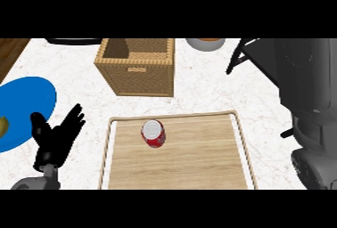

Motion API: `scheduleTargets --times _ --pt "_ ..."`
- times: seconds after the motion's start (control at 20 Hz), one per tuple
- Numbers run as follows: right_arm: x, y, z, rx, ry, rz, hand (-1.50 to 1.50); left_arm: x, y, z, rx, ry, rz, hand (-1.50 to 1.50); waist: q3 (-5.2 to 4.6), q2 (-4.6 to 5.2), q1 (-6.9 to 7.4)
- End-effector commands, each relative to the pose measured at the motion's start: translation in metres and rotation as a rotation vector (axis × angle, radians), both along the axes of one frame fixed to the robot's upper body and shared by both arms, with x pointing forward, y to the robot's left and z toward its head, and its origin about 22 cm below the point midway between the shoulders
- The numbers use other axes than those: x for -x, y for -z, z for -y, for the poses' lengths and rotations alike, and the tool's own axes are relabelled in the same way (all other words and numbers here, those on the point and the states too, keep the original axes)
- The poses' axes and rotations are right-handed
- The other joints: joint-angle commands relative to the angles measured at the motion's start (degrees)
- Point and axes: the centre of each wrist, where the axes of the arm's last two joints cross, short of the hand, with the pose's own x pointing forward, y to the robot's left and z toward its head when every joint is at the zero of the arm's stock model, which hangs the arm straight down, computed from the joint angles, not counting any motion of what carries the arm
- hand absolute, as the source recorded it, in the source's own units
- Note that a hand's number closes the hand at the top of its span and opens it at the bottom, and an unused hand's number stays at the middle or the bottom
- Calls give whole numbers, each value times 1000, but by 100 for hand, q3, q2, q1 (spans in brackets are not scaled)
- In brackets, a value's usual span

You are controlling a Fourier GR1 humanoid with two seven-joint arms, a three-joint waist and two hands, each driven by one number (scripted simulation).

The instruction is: Pick the eggplant from the tray and place it in the tiered shelf

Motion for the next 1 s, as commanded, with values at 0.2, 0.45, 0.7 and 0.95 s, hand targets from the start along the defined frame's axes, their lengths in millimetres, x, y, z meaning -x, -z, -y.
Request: scheduleTargets --times 0.2,0.45,0.7,0.95 --pt "-6 -18 44 -124 143 -93 150 7 7 8 -7 3 -44 0 -15 22 -10" --pt "-12 -13 75 -134 91 -176 150 7 4 -8 18 3 -38 0 -15 21 -22" --pt "-27 1 107 -109 98 -195 150 -3 10 7 26 -5 -32 0 -18 60 14" --pt "-28 12 143 -109 121 -196 150 8 5 -9 13 10 -43 0 -14 49 39"
